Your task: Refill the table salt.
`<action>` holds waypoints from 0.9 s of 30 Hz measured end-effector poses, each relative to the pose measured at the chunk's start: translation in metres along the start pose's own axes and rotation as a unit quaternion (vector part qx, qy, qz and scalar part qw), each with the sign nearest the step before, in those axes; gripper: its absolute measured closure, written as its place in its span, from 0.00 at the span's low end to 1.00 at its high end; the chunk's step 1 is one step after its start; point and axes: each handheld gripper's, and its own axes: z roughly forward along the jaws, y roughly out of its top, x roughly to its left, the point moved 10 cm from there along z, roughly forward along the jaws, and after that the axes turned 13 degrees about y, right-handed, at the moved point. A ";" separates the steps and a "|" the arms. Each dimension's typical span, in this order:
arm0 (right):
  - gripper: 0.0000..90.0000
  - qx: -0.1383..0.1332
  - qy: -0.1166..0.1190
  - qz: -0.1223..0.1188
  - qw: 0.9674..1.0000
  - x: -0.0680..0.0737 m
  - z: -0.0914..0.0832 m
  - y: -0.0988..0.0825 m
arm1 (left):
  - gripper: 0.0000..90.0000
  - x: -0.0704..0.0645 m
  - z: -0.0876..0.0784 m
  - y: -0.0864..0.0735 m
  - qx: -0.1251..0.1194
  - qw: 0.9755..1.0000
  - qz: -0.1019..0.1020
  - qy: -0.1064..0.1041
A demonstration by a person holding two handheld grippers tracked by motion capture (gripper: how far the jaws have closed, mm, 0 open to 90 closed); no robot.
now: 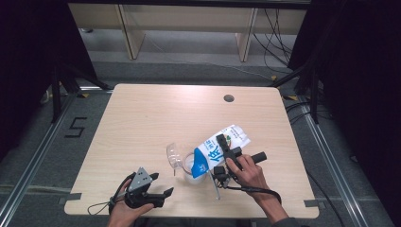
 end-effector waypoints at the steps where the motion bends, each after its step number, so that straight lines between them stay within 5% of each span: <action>1: 0.88 -0.001 0.002 0.015 1.000 0.002 0.000 -0.001 | 0.25 0.000 0.000 0.000 0.000 1.000 0.000 0.000; 25: 0.88 0.002 -0.001 -0.004 1.000 -0.002 0.000 -0.001 | 0.25 0.000 0.000 0.000 0.000 1.000 0.000 0.000; 27: 0.88 0.005 0.002 0.023 1.000 0.003 0.000 -0.003 | 0.25 0.000 0.000 0.000 0.001 1.000 -0.003 0.001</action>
